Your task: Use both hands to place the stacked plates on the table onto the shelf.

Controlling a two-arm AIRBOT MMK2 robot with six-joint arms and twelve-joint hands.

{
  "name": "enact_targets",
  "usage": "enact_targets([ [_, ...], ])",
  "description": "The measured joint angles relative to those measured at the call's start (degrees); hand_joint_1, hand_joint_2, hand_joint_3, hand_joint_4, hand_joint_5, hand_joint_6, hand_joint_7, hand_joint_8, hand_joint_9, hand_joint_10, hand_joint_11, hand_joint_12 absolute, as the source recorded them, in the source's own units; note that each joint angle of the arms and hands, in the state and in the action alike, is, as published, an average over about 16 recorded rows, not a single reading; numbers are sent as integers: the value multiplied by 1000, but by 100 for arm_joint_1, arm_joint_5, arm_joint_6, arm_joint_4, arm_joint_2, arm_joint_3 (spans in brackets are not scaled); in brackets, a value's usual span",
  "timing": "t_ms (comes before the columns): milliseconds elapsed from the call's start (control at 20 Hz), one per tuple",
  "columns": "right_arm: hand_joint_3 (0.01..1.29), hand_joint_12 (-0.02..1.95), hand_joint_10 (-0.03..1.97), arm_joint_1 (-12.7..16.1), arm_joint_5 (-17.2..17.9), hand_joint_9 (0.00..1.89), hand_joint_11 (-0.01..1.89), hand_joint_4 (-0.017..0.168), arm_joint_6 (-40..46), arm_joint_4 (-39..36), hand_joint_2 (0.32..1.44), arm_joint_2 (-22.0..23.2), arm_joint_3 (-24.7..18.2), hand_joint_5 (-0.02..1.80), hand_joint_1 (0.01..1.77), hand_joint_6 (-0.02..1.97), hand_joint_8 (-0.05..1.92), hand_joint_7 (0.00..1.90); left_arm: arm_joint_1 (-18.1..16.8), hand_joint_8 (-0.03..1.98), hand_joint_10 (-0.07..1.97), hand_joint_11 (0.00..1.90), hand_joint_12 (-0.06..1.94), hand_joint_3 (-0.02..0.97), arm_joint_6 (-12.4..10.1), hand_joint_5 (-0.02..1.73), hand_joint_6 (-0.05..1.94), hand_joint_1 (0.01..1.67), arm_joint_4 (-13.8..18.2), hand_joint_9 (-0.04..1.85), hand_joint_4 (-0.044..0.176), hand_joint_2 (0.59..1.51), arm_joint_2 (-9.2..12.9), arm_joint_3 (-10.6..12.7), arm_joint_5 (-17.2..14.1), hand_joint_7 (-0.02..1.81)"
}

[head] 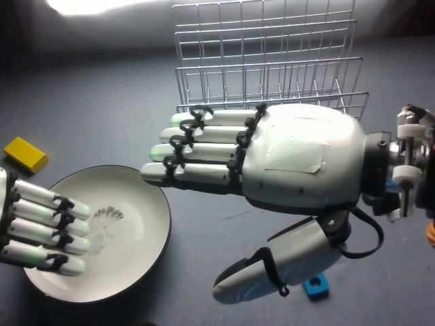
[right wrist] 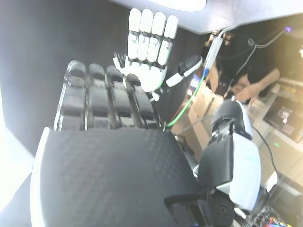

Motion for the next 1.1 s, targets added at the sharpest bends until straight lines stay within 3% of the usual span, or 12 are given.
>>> enact_targets([
  [550, 32, -7, 9, 208, -277, 21, 21, 1, -196, 263, 977, -271, 74, 20, 12, 21, 13, 21, 465, -13, 7, 16, -18, 9, -122, 11, 1, 22, 0, 19, -2, 996, -246, 331, 306, 13],
  [1100, 32, -7, 7, 376, -516, 21, 21, 1, -545, 313, 923, -644, 352, 20, 12, 20, 13, 21, 802, -9, 5, 15, -17, 9, -168, 0, -17, 23, -334, 15, -3, 1000, -377, 375, 512, -4],
])
